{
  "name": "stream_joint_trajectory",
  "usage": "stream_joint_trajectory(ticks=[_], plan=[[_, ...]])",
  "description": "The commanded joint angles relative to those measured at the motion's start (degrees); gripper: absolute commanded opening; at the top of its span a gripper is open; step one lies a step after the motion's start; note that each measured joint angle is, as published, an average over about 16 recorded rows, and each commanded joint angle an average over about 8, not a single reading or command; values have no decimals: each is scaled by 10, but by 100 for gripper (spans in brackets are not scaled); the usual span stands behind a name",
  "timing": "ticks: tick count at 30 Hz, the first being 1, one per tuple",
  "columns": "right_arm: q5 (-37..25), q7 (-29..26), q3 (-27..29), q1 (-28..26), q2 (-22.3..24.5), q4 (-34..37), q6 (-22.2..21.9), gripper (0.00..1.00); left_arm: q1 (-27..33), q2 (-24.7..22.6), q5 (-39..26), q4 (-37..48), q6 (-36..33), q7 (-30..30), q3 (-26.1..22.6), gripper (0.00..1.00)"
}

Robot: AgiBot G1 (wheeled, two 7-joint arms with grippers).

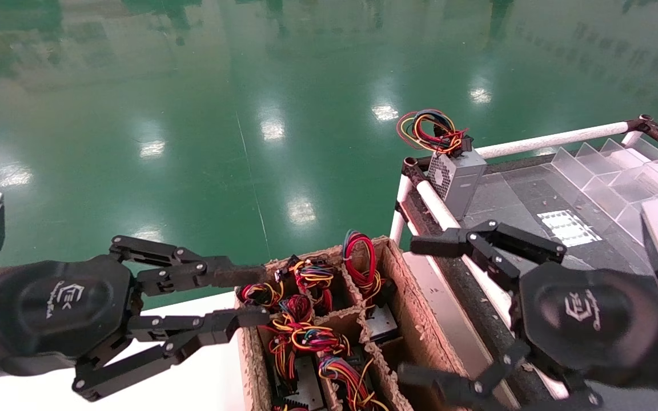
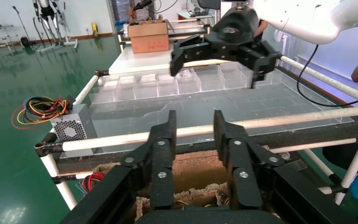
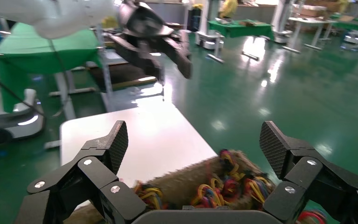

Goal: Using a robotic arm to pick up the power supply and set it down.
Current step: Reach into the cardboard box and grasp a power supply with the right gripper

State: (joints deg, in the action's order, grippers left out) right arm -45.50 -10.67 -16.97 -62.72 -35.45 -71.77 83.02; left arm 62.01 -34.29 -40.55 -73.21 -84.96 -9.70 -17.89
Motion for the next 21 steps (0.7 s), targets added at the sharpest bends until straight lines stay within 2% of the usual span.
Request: stream_joint_trajectory(ticks=[1, 8, 13, 19, 21], plan=[[-4, 1, 0, 0, 0, 6, -6, 100, 0, 0, 0, 0, 0, 0, 0, 100], [-129, -18, -48, -49, -29, 30, -68, 100, 0, 0, 0, 0, 0, 0, 0, 100], [-238, -28, -97, -110, -84, 72, -105, 100, 0, 0, 0, 0, 0, 0, 0, 100], [-336, 0, -145, -164, -155, 146, -137, 99, 0, 0, 0, 0, 0, 0, 0, 100], [-352, 16, -153, -175, -174, 169, -142, 75, 0, 0, 0, 0, 0, 0, 0, 100]])
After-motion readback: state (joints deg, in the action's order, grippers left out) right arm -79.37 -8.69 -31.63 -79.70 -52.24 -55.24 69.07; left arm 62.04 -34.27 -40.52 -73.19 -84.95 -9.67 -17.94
